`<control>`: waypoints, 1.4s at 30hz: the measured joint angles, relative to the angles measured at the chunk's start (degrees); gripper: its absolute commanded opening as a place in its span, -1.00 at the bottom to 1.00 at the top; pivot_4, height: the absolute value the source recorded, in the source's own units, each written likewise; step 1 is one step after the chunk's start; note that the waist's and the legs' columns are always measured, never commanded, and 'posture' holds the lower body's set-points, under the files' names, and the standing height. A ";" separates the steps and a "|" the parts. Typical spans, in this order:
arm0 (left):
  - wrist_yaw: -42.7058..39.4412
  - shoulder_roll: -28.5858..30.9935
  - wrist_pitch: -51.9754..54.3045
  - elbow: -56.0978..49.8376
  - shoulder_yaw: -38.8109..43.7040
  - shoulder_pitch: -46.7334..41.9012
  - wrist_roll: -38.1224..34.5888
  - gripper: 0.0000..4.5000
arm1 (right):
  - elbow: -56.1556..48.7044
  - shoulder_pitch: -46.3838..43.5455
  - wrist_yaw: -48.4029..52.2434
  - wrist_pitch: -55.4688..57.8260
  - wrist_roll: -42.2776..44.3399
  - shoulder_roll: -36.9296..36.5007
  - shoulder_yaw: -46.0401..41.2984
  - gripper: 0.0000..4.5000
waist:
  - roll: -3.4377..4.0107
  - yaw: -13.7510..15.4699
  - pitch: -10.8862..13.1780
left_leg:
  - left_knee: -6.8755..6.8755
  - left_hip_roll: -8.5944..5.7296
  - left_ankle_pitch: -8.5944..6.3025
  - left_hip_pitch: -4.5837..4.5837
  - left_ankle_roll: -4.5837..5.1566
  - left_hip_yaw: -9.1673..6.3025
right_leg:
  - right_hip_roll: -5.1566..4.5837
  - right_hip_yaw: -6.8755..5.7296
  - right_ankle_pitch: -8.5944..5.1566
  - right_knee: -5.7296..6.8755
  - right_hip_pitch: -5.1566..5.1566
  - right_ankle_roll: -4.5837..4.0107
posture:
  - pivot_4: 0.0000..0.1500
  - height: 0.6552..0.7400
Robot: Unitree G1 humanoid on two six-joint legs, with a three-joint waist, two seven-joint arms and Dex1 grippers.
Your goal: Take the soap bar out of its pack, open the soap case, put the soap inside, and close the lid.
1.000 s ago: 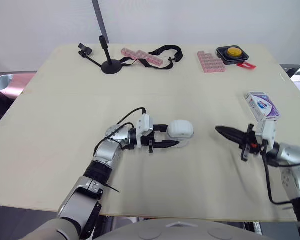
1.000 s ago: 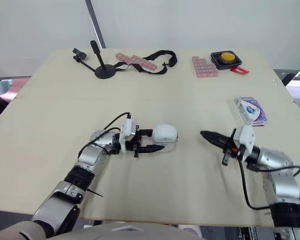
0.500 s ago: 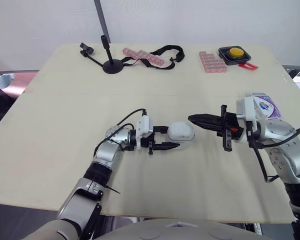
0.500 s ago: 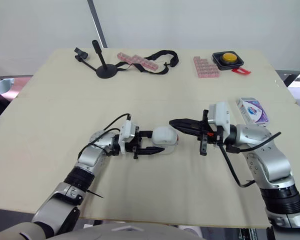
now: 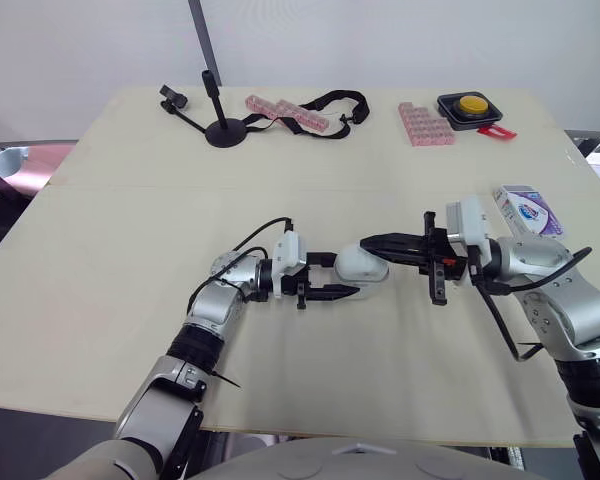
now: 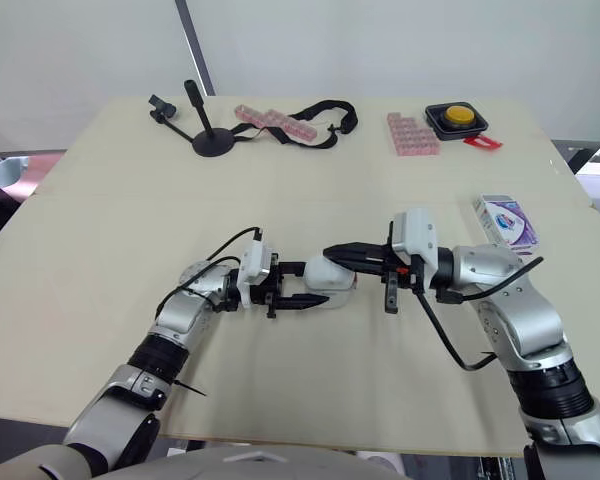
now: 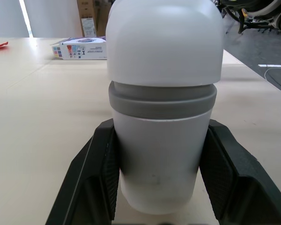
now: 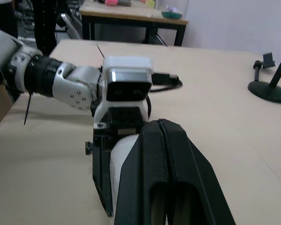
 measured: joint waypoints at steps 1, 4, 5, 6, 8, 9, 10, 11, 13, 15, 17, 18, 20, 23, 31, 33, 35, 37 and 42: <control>0.07 0.06 0.02 0.01 0.02 0.03 0.08 -0.17 | 0.29 -0.10 -0.29 0.02 -0.29 0.02 0.21 -0.99 | 0.00 -0.03 0.00 | 0.00 0.00 0.00 0.00 0.00 0.00 | 0.00 0.00 0.00 -0.01 0.00 0.00 | 1.00 0.43; 0.19 0.05 0.03 0.03 0.03 0.02 0.10 -0.17 | 1.05 -1.77 -0.11 -0.39 -2.22 -0.40 0.86 -0.99 | 0.00 -0.13 0.00 | 0.00 0.01 0.00 0.02 -0.01 0.02 | 0.02 0.03 0.00 0.00 0.00 0.00 | 1.00 0.43; 0.26 0.04 0.04 0.04 0.02 0.02 0.12 -0.17 | 1.17 -1.92 0.07 -0.74 -2.82 -0.53 0.89 -0.99 | 0.00 -0.03 0.00 | 0.00 0.01 0.00 0.02 -0.01 0.02 | 0.02 0.02 0.00 0.00 0.00 0.00 | 1.00 0.43; 0.27 0.04 0.05 0.04 0.02 0.02 0.12 -0.17 | 1.19 -1.92 0.16 -0.93 -3.05 -0.54 0.96 -0.99 | 0.00 -0.03 0.00 | 0.00 0.01 0.00 0.02 -0.01 0.02 | 0.01 0.02 0.00 0.00 0.00 0.00 | 1.00 0.43; 0.41 0.01 0.05 0.04 0.02 0.02 0.12 -0.17 | 1.34 -2.06 0.66 -2.58 -4.23 -0.84 1.47 -0.99 | 0.00 -0.14 -0.01 | 0.00 0.01 0.00 0.04 -0.01 0.02 | 0.01 0.02 0.00 0.01 0.01 0.00 | 1.00 0.43; 0.45 -0.01 0.05 0.04 0.02 0.02 0.13 -0.17 | 1.41 -2.18 0.82 -3.09 -4.59 -1.06 1.70 -0.99 | 0.00 -0.14 -0.01 | 0.00 0.01 0.00 0.04 -0.01 0.02 | 0.01 0.02 0.00 0.01 0.01 0.00 | 1.00 0.43; 0.52 -0.02 0.06 0.04 0.02 0.02 0.13 -0.17 | 1.63 -2.38 1.08 -3.76 -5.11 -1.23 1.91 -0.99 | 0.00 -0.13 -0.01 | 0.00 0.01 0.00 0.04 -0.01 0.02 | 0.02 0.02 0.00 0.01 0.01 0.00 | 1.00 0.43; 0.57 -0.02 0.07 0.04 0.02 0.02 0.14 -0.17 | 1.84 -2.52 1.32 -4.34 -5.47 -1.33 2.03 -0.99 | 0.00 -0.13 -0.01 | 0.00 0.01 0.00 0.04 -0.01 0.02 | 0.02 0.03 0.00 0.01 0.01 0.00 | 1.00 0.43; 0.66 -0.03 0.12 0.04 0.02 0.02 0.15 -0.17 | 2.15 -2.60 1.46 -5.33 -5.93 -1.36 2.24 -0.99 | -0.01 -0.13 -0.01 | 0.00 0.01 0.00 0.05 -0.01 0.02 | 0.01 0.04 0.00 0.01 0.02 0.00 | 1.00 0.43; 0.71 -0.03 0.14 0.03 0.01 0.03 0.15 -0.17 | 2.26 -2.61 1.49 -6.06 -6.35 -1.37 2.35 -0.99 | -0.01 -0.14 -0.02 | 0.00 0.01 0.00 0.06 -0.01 0.02 | 0.02 0.04 0.00 0.01 0.03 0.01 | 1.00 0.43; 0.71 -0.03 0.15 0.03 0.01 0.04 0.15 -0.17 | 2.33 -2.64 1.58 -6.71 -6.61 -1.51 2.50 -0.99 | -0.01 -0.14 -0.02 | 0.00 0.01 0.00 0.07 -0.01 0.02 | 0.01 0.04 0.00 0.01 0.03 0.00 | 1.00 0.43; 0.71 -0.03 0.15 0.03 0.00 0.04 0.15 -0.17 | 2.36 -2.68 1.64 -6.92 -6.70 -1.59 2.57 -0.99 | -0.01 -0.14 -0.02 | 0.00 0.01 0.00 0.07 -0.01 0.02 | 0.01 0.04 0.00 0.01 0.03 0.01 | 1.00 0.43; 0.72 -0.03 0.15 0.03 0.00 0.06 0.16 -0.17 | 2.40 -2.84 1.79 -7.59 -7.20 -1.76 2.80 -0.99 | -0.01 -0.14 -0.02 | 0.00 0.01 0.00 0.07 0.00 0.02 | 0.01 0.04 0.00 0.01 0.04 0.00 | 1.00 0.43; 0.79 -0.05 0.17 0.03 0.00 0.07 0.20 -0.17 | 2.54 -3.41 1.89 -9.02 -8.85 -2.03 3.51 -0.99 | -0.01 -0.14 -0.03 | 0.00 0.01 0.00 0.09 0.00 0.02 | 0.02 0.04 0.00 0.01 0.05 0.00 | 1.00 0.43; 1.06 -0.03 0.54 0.03 0.02 0.14 0.18 -0.17 | 3.48 -4.87 0.67 -11.44 -12.15 -2.03 5.00 -0.99 | -0.03 -0.24 -0.07 | 0.00 0.01 0.00 0.20 0.00 0.02 | 0.01 0.05 0.00 0.01 0.15 0.00 | 1.00 0.43; 1.12 -0.04 0.56 0.03 0.02 0.18 0.18 -0.17 | 3.65 -4.85 0.61 -11.77 -12.18 -2.03 5.07 -0.99 | -0.04 -0.25 -0.08 | 0.00 0.01 0.00 0.21 0.00 0.02 | 0.01 0.05 0.00 0.00 0.17 0.00 | 1.00 0.43; 1.17 -0.09 0.58 0.02 0.02 0.28 0.17 -0.17 | 3.84 -4.75 0.39 -11.99 -12.18 -2.03 5.10 -0.99 | -0.03 -0.24 -0.11 | 0.00 0.01 0.00 0.21 0.00 0.02 | 0.01 0.05 0.00 0.00 0.17 0.00 | 1.00 0.43; 1.22 -0.10 0.58 0.01 0.02 0.31 0.18 -0.17 | 4.27 -4.57 -0.43 -11.66 -12.08 -1.71 4.91 -0.99 | -0.05 -0.24 -0.13 | 0.00 0.02 0.00 0.22 0.00 0.02 | 0.01 0.05 0.00 0.00 0.18 0.00 | 1.00 0.43; 1.21 -0.11 1.40 -0.51 -0.02 0.37 -0.06 -0.17 | 9.65 -1.88 -2.16 -6.21 -8.87 0.23 2.68 -0.99 | -0.05 0.03 -0.12 | 0.00 0.00 0.00 0.03 0.00 0.02 | -0.02 0.02 0.00 -0.03 0.05 -0.01 | 1.00 0.43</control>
